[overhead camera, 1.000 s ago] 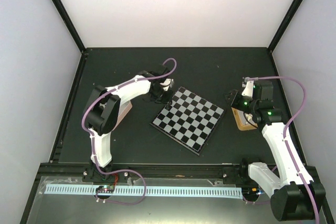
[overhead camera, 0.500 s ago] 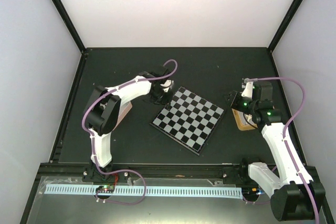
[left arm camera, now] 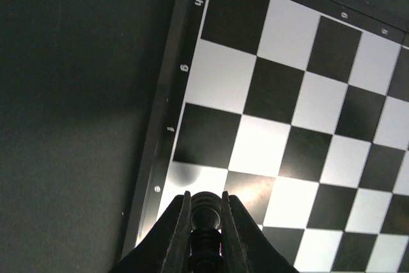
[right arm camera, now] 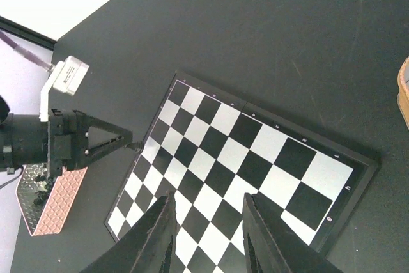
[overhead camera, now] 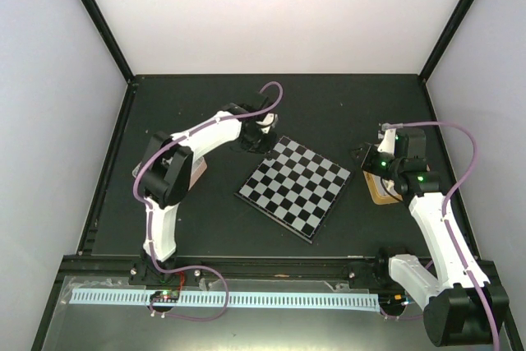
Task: Set up the chess pieces on the board
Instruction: Place the chess piece on the chessboard.
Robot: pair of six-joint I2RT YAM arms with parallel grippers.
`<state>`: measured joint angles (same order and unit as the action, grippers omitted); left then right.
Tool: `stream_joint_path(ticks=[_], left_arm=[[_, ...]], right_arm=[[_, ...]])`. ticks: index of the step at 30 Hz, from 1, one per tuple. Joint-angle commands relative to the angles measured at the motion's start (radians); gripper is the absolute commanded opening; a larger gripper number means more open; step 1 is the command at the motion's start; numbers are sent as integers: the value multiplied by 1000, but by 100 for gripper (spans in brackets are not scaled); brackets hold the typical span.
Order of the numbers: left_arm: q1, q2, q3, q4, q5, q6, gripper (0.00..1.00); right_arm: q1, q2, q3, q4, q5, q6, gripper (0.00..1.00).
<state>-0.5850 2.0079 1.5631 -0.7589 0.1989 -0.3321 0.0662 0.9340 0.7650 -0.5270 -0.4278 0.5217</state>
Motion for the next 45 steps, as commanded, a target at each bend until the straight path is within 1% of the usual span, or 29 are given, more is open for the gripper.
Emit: stream_joint_path(ticks=[1, 13, 18, 22, 33, 39, 45], left_arm=[[-13, 66, 69, -39, -35, 19, 12], [-17, 96, 91, -77, -63, 15, 14], [-21, 85, 90, -85, -42, 18, 15], [-22, 85, 93, -83, -9, 21, 17], [-24, 77, 99, -86, -1, 19, 29], [-22, 50, 100, -79, 19, 19, 36], [-15, 8, 103, -76, 6, 16, 41]], right_arm=[[5, -6, -9, 25, 8, -10, 30], [4, 2, -9, 29, 9, -13, 30], [4, 4, -7, 31, 8, -12, 31], [4, 3, -9, 29, 8, -12, 31], [4, -3, -9, 28, 6, -10, 33], [5, -5, -9, 25, 6, -11, 34], [5, -7, -6, 24, 6, -11, 34]])
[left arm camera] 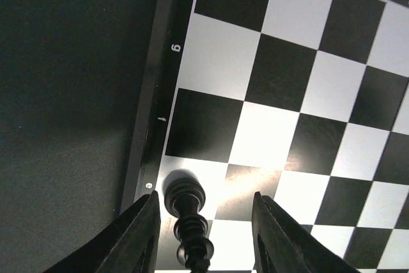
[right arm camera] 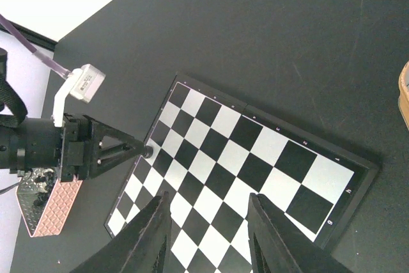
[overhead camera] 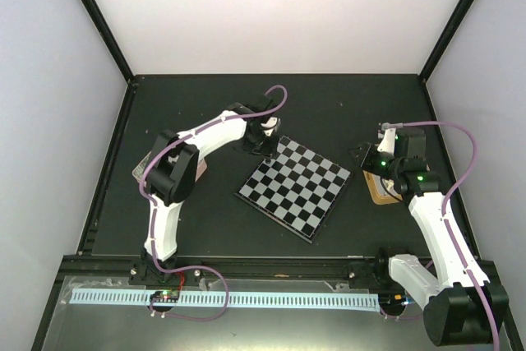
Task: Set up the chess pieces on the board
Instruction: Place the chess piece on the chessboard, then pick up the chess piece from the storage box.
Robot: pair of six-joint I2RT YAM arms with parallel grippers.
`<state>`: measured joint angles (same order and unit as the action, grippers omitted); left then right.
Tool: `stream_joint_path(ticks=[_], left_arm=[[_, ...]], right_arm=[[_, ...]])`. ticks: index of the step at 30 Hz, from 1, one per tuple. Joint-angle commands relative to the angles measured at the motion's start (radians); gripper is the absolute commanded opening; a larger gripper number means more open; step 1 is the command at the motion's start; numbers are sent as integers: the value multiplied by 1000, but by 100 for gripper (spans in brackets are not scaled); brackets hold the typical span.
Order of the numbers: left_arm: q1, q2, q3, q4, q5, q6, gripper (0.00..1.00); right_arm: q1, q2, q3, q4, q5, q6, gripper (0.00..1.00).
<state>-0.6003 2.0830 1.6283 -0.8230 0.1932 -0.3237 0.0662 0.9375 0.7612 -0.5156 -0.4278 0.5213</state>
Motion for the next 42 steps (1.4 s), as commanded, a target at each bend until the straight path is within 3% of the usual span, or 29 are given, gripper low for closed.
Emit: stream_joint_path(ticks=[1, 8, 14, 21, 28, 35, 42], left_arm=[[3, -73, 37, -11, 7, 8, 42], [19, -130, 20, -7, -26, 4, 44], [83, -273, -92, 30, -125, -19, 45], [278, -606, -437, 182, -222, -139, 47], [473, -851, -769, 289, -331, -267, 57], [636, -869, -864, 291, -391, -319, 52], [790, -766, -829, 309, -307, -296, 46]], right_arm=[[4, -10, -2, 13, 7, -10, 34], [5, -11, -1, 10, 7, -11, 35], [4, -7, 1, 11, 6, -9, 36], [6, 5, -3, 23, 2, -3, 36], [6, 31, -6, 46, -6, 8, 36], [6, 49, -17, 55, -12, 5, 36], [7, 46, -30, 62, -16, 7, 36]])
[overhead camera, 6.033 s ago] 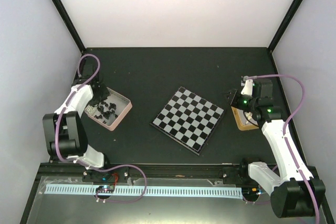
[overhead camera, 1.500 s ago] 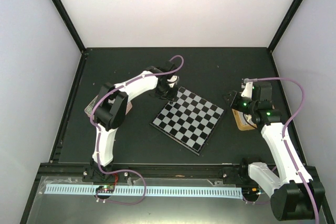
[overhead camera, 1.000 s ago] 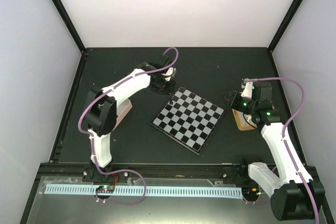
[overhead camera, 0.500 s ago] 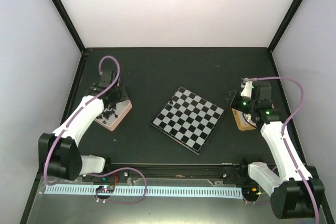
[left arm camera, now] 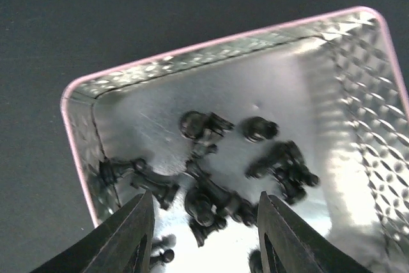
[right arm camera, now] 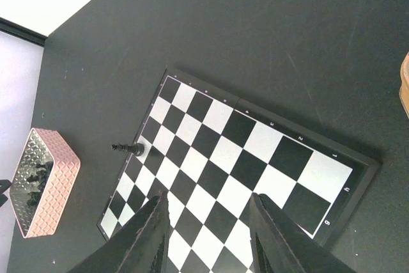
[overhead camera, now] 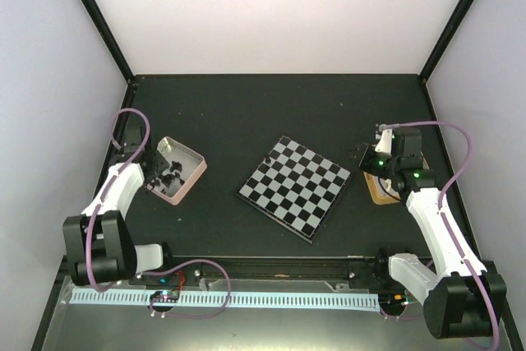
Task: Set up the chess pieces on the board
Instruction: Pick up the chess piece from the storage box.
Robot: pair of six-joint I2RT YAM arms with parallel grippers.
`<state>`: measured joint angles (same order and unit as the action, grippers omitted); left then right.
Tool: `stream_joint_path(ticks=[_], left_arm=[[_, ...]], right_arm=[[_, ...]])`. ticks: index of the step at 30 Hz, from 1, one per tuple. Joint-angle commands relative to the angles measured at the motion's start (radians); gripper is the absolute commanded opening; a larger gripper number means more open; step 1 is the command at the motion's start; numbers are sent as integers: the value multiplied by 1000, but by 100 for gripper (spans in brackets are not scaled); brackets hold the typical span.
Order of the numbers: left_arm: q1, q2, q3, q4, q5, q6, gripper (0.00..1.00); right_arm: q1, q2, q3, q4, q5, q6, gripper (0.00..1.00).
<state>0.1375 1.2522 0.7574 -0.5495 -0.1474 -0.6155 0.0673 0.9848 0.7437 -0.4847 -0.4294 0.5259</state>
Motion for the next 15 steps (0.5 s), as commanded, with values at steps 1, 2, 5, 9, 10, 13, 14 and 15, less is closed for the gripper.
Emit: stream_joint_path(ticks=[1, 2, 5, 9, 10, 13, 14, 15], left_arm=[[61, 88, 56, 37, 42, 4, 45], [67, 114, 72, 35, 47, 11, 44], [77, 181, 109, 28, 29, 13, 39], [92, 226, 128, 59, 18, 4, 31], [94, 241, 135, 63, 16, 7, 31], [95, 288, 165, 49, 20, 14, 30], [96, 298, 168, 48, 23, 14, 29], [96, 304, 168, 49, 25, 14, 29]], right_arm=[[6, -2, -15, 32, -16, 2, 35], [6, -3, -16, 32, -17, 3, 35], [6, -6, -21, 34, -16, 2, 35], [6, -10, -26, 37, -22, 6, 35], [6, -11, -26, 37, -26, 8, 35], [6, -11, -24, 38, -33, 12, 35], [6, -10, -22, 38, -32, 10, 35], [6, -10, -21, 37, -30, 9, 35]])
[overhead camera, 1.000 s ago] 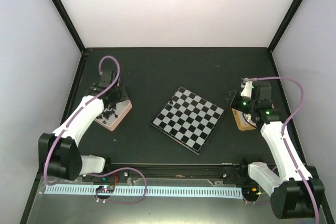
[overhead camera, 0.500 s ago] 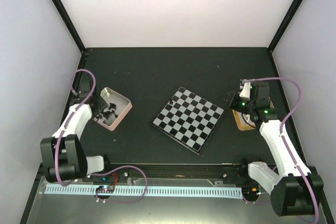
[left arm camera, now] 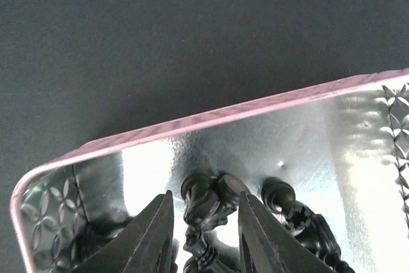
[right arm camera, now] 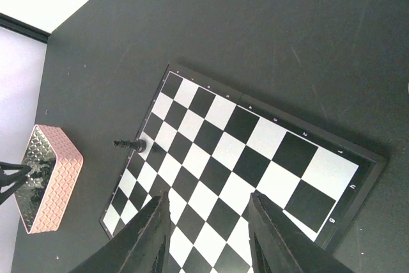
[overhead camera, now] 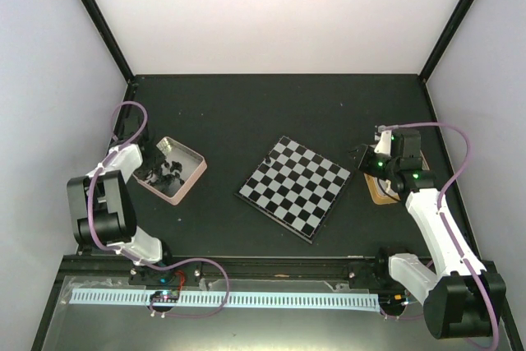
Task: Set up the chess pieces on the board
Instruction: Pick up the chess piece from the storage box.
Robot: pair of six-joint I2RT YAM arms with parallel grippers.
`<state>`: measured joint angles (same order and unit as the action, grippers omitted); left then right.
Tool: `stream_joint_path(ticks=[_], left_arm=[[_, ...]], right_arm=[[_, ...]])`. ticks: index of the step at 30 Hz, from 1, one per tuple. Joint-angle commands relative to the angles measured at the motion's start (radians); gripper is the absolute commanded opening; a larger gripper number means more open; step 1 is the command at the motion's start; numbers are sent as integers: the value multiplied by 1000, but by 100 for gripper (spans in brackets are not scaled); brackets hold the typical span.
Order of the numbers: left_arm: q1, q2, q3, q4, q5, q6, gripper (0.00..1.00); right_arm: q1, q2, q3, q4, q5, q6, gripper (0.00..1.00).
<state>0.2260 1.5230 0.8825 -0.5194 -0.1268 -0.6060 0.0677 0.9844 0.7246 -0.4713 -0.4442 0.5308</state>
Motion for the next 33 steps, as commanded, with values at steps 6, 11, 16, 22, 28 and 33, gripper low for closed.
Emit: stream_joint_path(ticks=[6, 11, 16, 22, 28, 33], left_arm=[[7, 66, 46, 24, 2, 21, 28], [9, 75, 39, 27, -1, 24, 16], [10, 73, 39, 27, -1, 32, 14], [8, 62, 41, 23, 4, 36, 3], [2, -4, 41, 1, 10, 38, 3], [-47, -89, 45, -32, 42, 40, 3]], right_arm=[[6, -10, -7, 22, -11, 0, 34], [6, -13, -7, 19, -10, -1, 34], [6, -16, -5, 19, -8, -1, 34], [6, -20, -5, 15, -9, -1, 34], [5, -24, -3, 11, -13, -2, 34], [6, -25, -1, 10, -11, -1, 34]])
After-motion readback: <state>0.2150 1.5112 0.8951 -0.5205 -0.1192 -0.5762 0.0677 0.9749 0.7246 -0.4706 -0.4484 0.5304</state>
